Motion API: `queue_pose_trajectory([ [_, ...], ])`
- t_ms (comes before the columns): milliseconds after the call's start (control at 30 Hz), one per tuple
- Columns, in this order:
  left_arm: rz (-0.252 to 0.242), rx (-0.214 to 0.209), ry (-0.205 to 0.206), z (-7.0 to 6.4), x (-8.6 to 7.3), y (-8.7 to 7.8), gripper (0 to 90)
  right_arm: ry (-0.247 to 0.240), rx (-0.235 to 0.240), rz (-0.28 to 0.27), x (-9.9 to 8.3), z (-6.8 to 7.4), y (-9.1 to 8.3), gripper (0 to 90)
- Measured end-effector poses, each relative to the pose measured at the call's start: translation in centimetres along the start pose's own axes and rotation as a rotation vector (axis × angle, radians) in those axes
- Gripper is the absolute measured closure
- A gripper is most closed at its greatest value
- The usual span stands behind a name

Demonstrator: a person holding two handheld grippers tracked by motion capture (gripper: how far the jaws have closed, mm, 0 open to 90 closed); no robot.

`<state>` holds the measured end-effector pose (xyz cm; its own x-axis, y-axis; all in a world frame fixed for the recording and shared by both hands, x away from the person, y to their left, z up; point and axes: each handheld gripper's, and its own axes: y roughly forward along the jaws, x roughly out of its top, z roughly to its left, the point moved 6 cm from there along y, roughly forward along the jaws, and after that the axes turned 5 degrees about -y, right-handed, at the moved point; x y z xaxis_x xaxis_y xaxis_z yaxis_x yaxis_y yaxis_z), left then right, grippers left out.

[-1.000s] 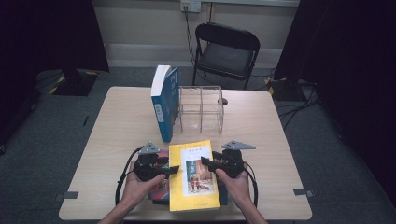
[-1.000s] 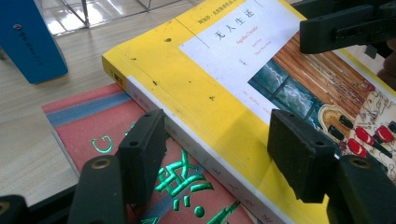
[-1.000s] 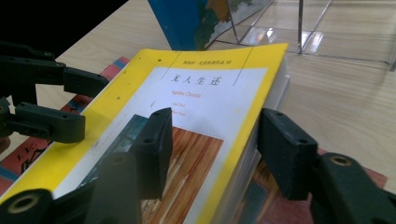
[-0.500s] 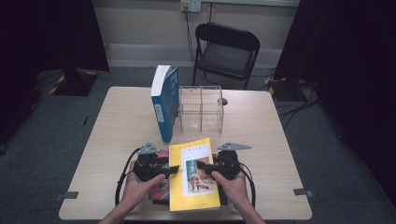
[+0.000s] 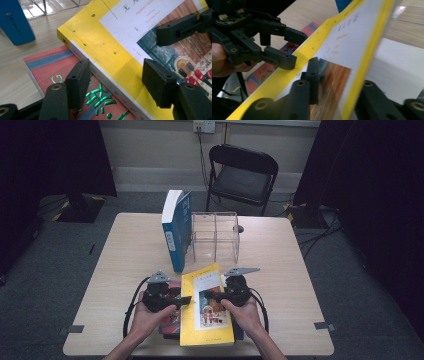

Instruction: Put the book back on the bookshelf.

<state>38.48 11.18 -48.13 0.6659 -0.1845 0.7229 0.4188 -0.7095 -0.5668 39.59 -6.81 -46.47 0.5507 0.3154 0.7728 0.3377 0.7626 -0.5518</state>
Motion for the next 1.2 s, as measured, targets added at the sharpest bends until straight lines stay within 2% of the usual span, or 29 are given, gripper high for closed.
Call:
queue_pose_trajectory([
  [167,-0.001,-0.014,-0.042,0.0,0.1,-0.1,34.7,-0.014,0.048,-0.050,0.0,0.0,-0.5,79.5],
  [367,-0.006,-0.078,-0.078,0.2,0.2,-0.1,29.6,-0.043,0.070,-0.100,0.0,0.4,-1.1,81.2],
  [467,-0.001,-0.124,-0.088,-0.2,0.2,0.2,29.7,-0.058,0.076,-0.107,0.1,0.7,-1.3,81.7],
  [567,0.013,-0.122,-0.088,-0.6,0.1,0.3,29.6,-0.076,0.083,-0.095,0.3,1.0,-1.6,82.1],
  [733,0.020,-0.192,-0.100,-0.8,0.2,0.2,33.0,-0.086,0.084,-0.102,0.3,1.4,-2.1,82.8],
  [900,0.015,-0.183,-0.083,-1.2,0.4,-0.1,34.8,-0.106,0.061,-0.095,0.7,1.8,-2.5,83.5],
  [967,0.006,-0.196,-0.095,-1.1,0.5,-0.3,38.0,-0.118,0.051,-0.094,0.8,2.0,-2.7,83.9],
  [1100,-0.009,-0.220,-0.106,-1.0,0.7,-0.7,43.7,-0.114,0.057,-0.107,0.9,2.0,-2.9,84.3],
  [1200,-0.016,-0.225,-0.102,-1.1,0.8,-0.7,43.8,-0.122,0.062,-0.113,1.0,2.1,-3.1,84.2],
])
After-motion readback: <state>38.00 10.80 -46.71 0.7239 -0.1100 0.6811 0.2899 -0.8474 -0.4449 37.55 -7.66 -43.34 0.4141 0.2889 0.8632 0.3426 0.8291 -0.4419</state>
